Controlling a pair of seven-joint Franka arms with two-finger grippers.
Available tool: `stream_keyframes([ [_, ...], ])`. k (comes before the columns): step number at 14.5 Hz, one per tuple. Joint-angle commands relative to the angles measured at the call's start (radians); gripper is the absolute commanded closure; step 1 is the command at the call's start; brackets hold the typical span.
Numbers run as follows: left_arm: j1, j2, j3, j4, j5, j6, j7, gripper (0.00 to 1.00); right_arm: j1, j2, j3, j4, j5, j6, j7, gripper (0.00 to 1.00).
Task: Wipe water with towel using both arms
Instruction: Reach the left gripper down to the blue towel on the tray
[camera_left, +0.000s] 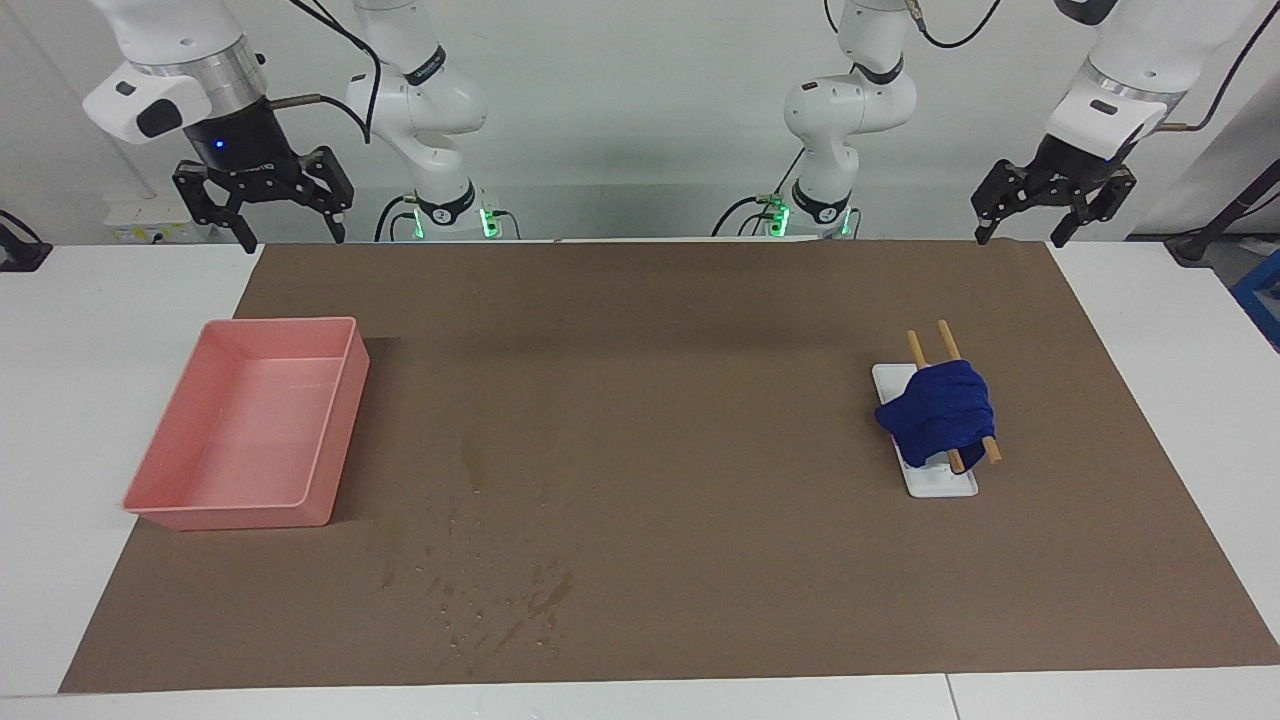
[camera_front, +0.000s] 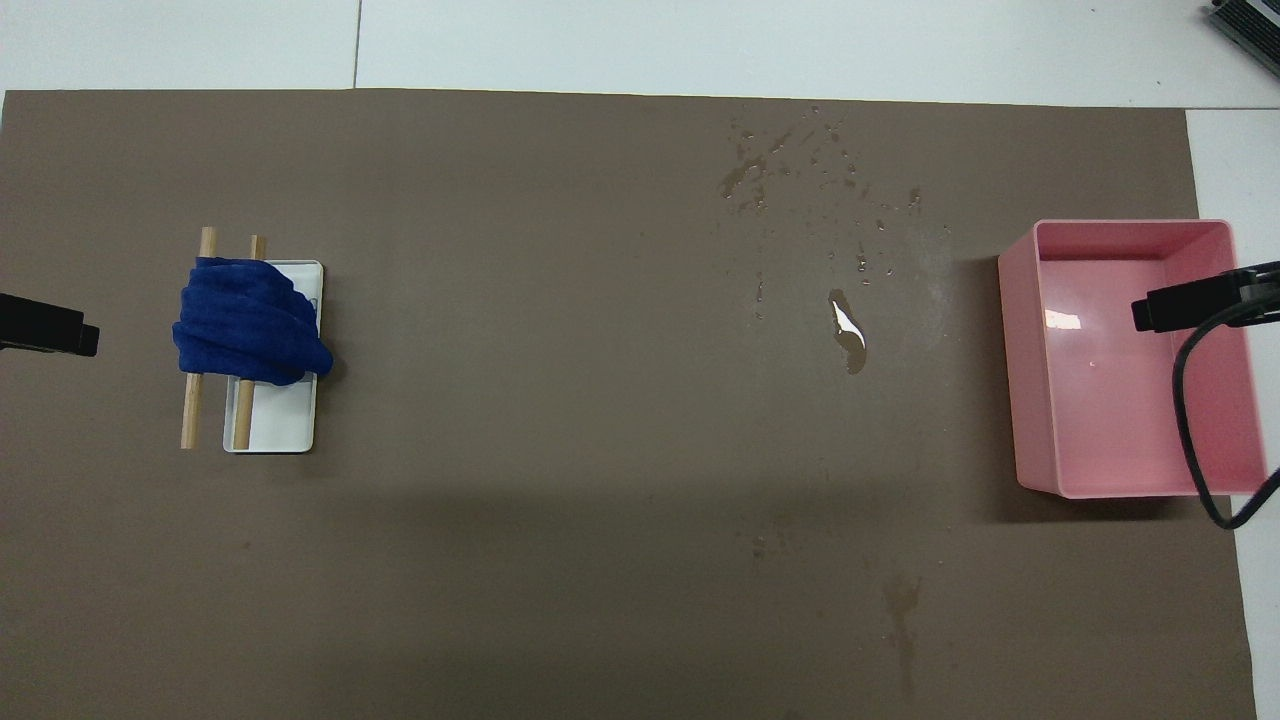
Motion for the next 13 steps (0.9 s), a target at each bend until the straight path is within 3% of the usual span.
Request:
stream_keyframes([
  [1, -0.005, -0.015, 0.004, -0.01, 0.005, -0.003, 0.006, 0.0, -0.007, -0.016, 0.007, -0.015, -0.008, -0.014, 0.015, 0.0],
  [6, 0.001, -0.018, 0.006, -0.028, 0.005, 0.021, 0.003, 0.0, -0.007, -0.016, 0.007, -0.013, -0.008, -0.014, 0.015, 0.0],
  [10, -0.002, -0.036, 0.007, -0.157, 0.005, 0.243, -0.003, 0.0, -0.007, -0.016, 0.007, -0.015, -0.008, -0.014, 0.015, 0.0],
  [13, -0.001, 0.017, 0.007, -0.232, 0.015, 0.436, -0.005, 0.0, -0.007, -0.015, 0.007, -0.015, -0.008, -0.014, 0.015, 0.0],
])
